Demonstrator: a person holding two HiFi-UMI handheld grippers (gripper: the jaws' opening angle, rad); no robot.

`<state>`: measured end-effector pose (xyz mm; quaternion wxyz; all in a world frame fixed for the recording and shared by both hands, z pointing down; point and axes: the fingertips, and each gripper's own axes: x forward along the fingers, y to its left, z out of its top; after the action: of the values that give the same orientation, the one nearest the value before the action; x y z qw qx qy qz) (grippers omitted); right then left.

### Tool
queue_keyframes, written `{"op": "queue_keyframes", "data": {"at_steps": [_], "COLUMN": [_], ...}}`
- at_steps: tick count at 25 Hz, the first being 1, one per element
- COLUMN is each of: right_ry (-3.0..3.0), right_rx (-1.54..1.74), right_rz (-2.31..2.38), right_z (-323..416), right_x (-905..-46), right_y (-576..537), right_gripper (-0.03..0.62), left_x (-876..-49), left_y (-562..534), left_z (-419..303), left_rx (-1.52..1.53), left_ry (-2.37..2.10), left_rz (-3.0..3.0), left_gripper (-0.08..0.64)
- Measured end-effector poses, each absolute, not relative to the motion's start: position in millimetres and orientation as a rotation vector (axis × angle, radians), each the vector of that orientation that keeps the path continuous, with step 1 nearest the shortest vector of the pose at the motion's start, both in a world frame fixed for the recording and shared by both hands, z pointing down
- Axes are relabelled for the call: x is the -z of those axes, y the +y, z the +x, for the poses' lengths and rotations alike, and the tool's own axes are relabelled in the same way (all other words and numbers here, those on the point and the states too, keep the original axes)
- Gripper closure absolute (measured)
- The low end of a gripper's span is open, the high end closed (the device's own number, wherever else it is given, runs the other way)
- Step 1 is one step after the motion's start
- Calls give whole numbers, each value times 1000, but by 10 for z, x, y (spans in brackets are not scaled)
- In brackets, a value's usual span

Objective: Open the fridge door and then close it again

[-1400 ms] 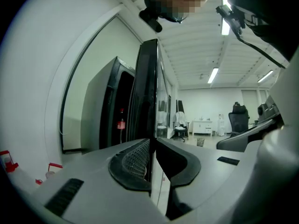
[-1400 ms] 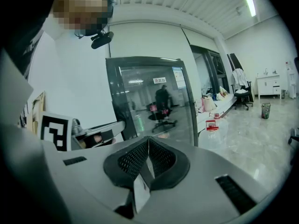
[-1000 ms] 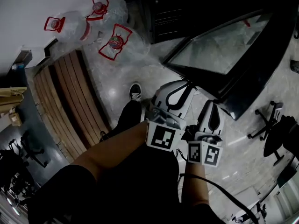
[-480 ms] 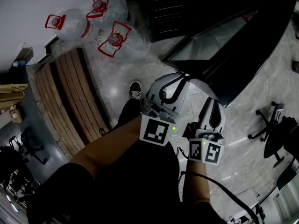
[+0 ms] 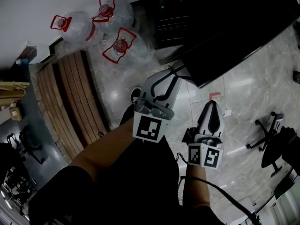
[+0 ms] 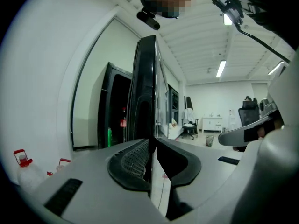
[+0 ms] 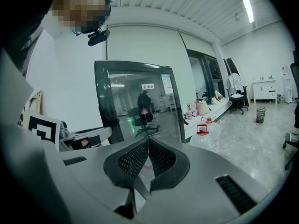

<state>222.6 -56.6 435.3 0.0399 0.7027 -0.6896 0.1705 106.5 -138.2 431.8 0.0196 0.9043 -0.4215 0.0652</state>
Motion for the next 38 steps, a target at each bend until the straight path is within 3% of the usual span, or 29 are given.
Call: {"op": "queue_keyframes", "data": {"at_steps": [12, 21, 24, 38], "right_ry": [-2176, -2211, -2249, -2451], "right_rx": [-564, -557, -524, -199], "right_rz": [2048, 2041, 2031, 1941], "right_z": [1929, 1670, 1559, 881], "right_x": [-4402, -4231, -4023, -2286], "right_y": [-960, -1079, -1064, -992], "right_gripper": [577, 577, 577, 577], "left_x": [-4359, -4299, -4096, -2281], "left_y": [-2581, -2468, -2170, -1280], "left_z": [496, 353, 320, 198], "left_rx": [-140, -113, -120, -14], "left_ry": [-1459, -1474, -1427, -1318], "left_rz": [2692, 2671, 2703, 2775], "left_gripper": [476, 501, 548, 554]}}
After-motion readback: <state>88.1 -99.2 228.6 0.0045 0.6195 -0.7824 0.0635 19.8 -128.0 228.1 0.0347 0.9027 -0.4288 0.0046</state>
